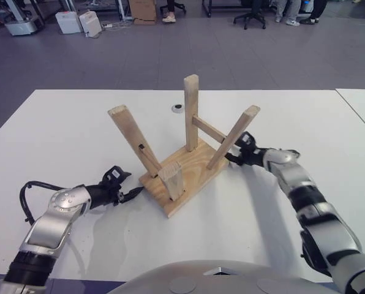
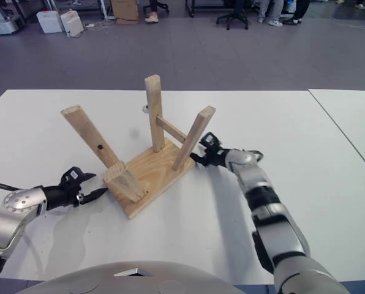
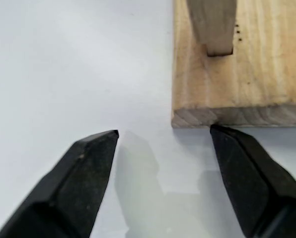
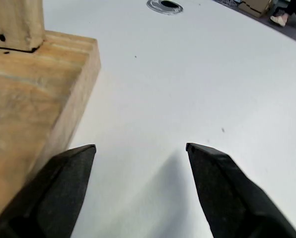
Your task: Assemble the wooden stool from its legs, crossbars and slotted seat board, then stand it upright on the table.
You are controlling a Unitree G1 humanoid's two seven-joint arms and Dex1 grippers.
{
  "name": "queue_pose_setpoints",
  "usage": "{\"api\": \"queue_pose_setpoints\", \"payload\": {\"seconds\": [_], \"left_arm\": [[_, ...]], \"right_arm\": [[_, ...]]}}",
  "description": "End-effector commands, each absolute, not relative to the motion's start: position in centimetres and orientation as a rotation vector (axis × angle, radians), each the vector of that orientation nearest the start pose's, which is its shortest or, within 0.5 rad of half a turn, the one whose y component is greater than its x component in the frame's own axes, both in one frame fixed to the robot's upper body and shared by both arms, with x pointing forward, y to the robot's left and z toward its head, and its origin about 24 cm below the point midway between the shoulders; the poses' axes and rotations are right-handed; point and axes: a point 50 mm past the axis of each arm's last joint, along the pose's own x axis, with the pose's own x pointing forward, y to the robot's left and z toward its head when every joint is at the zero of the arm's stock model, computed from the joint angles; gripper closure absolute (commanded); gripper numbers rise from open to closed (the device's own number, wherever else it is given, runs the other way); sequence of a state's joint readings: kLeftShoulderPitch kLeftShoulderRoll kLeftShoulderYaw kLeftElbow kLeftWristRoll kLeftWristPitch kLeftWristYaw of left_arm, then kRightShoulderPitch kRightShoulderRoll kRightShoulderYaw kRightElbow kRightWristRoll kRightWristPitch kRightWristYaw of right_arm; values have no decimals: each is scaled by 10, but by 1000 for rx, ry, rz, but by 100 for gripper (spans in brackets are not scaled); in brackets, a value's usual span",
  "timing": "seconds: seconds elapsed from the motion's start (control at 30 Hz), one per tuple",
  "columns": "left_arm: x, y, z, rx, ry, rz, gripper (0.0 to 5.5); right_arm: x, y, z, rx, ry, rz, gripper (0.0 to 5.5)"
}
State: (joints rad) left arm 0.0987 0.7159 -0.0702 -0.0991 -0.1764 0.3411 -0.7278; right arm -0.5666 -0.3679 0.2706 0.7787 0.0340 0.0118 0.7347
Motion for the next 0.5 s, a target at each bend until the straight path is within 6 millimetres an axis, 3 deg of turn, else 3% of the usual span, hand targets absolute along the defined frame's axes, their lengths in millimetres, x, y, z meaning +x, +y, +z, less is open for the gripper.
{"api": "queue_pose_setpoints", "payload": {"seconds": [0.03, 0.17, 0.27, 0.33, 0.4, 0.5], "left_arm": [[225, 226, 9, 378, 606, -656, 210], [251, 193, 7, 203, 477, -604, 210], [250, 208, 8, 194, 454, -508, 210], [243, 232, 16, 228, 436, -431, 210], [227, 254, 22, 305, 435, -343, 210], [194, 245, 19, 313, 477, -393, 210]], "right_arm": [[287, -166, -6, -360, 514, 1081, 210], [254, -182, 7, -385, 474, 1132, 210], [248, -197, 18, -433, 442, 928, 210], [245, -211, 23, -455, 444, 737, 210], [226, -219, 28, -422, 451, 581, 210], [191, -203, 30, -363, 467, 526, 210]]}}
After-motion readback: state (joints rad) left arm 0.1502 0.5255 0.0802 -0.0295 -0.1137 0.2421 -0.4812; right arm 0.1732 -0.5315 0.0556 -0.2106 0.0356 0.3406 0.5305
